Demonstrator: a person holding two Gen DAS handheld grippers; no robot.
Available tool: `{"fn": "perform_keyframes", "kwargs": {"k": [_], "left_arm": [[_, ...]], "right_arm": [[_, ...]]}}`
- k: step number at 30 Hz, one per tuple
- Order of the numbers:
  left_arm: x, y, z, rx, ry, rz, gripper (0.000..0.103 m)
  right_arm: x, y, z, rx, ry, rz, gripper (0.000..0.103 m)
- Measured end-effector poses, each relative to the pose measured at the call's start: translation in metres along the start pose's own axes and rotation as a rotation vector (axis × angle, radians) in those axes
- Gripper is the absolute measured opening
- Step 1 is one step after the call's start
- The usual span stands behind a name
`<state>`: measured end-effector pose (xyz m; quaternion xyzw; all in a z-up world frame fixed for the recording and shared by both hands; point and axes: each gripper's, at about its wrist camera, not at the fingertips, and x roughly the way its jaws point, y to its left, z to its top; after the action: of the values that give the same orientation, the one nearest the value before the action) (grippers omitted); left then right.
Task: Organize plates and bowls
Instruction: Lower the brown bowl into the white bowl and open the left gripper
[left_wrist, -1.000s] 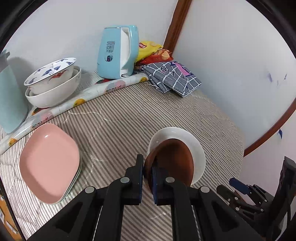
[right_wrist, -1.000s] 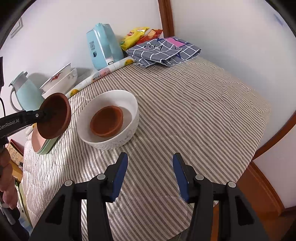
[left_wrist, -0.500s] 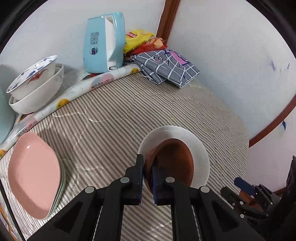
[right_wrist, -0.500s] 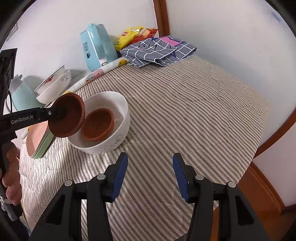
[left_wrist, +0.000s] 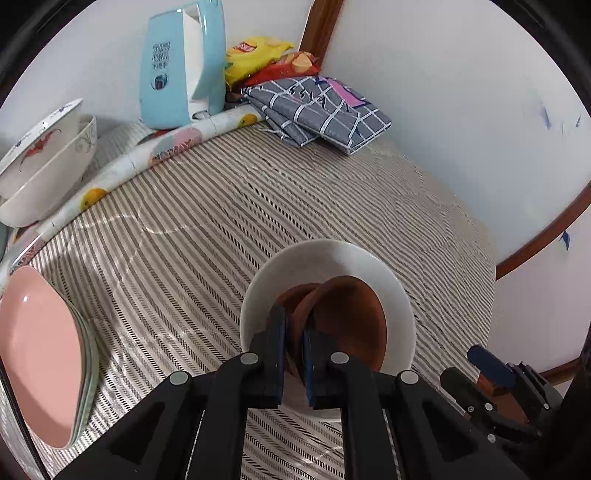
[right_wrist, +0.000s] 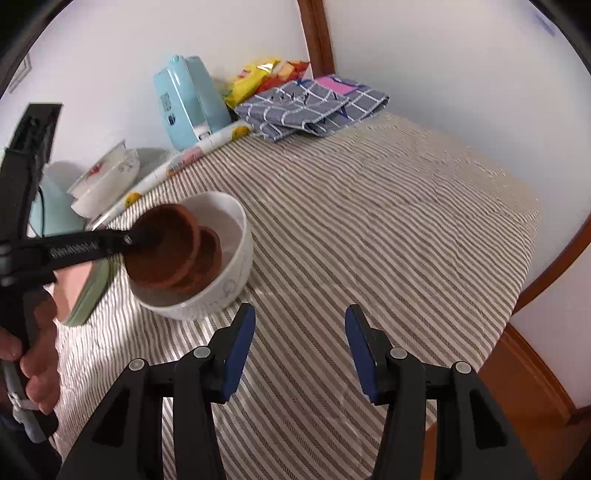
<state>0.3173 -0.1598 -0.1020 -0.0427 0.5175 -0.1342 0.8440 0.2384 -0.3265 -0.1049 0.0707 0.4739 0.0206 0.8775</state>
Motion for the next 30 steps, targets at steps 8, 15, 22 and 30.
{"fn": "perform_keyframes", "kwargs": {"k": [8,15,22,30], "left_arm": [[0.011,0.004,0.003,-0.014,0.02,0.001,0.009],[0.018,0.006,0.004,-0.018,0.037,-0.012,0.009],[0.019,0.004,0.003,0.008,0.041,0.001,0.01],[0.017,0.001,0.001,0.029,0.049,0.01,0.012]], "right_arm": [[0.003,0.014,0.01,-0.034,-0.014,0.02,0.05],[0.009,0.018,0.01,-0.042,-0.003,0.031,0.05],[0.012,0.022,0.011,-0.045,0.002,0.037,0.05],[0.013,0.024,0.009,-0.048,0.008,0.036,0.05]]}}
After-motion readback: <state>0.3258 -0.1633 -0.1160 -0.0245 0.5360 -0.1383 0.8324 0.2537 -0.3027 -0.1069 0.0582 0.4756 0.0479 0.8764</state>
